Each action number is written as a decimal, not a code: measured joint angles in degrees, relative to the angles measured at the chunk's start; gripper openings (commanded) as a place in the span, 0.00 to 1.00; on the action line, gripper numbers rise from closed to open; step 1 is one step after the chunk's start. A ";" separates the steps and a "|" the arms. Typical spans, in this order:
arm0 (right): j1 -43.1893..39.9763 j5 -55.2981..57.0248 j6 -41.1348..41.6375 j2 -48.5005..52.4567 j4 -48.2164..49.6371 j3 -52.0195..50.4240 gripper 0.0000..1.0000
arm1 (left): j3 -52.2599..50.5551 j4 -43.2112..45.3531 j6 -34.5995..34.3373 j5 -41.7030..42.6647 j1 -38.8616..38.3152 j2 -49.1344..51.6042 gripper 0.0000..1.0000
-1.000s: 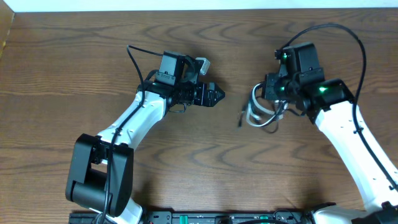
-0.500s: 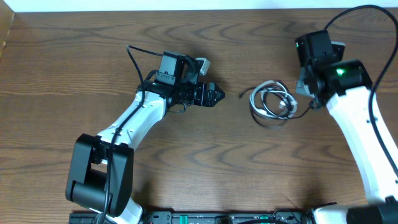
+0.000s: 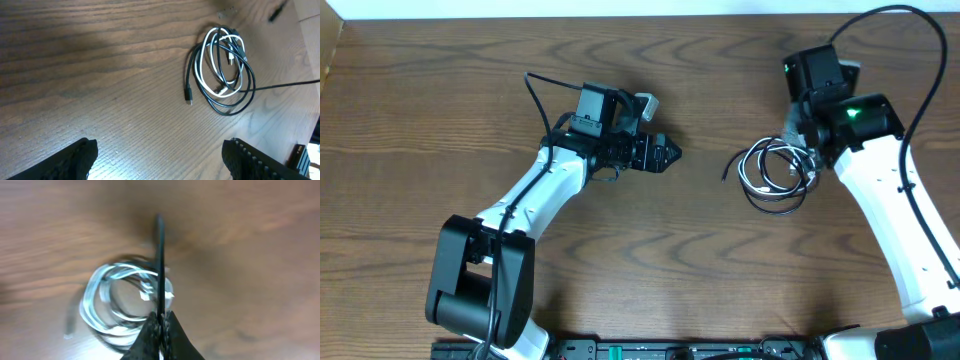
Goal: Untangle cables
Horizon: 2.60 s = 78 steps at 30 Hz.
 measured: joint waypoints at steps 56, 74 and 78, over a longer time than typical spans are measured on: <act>5.14 -21.68 -7.02 26.36 10.51 0.13 0.38 | 0.00 -3.17 -1.38 -5.20 7.69 -2.36 0.85; 7.85 -17.81 1.33 29.51 11.50 0.13 0.33 | 0.00 -4.17 -0.98 -5.14 7.72 -3.32 0.85; 8.00 -17.59 1.75 29.59 11.89 0.13 0.35 | 0.00 -5.88 -0.72 -5.07 7.72 -3.32 0.86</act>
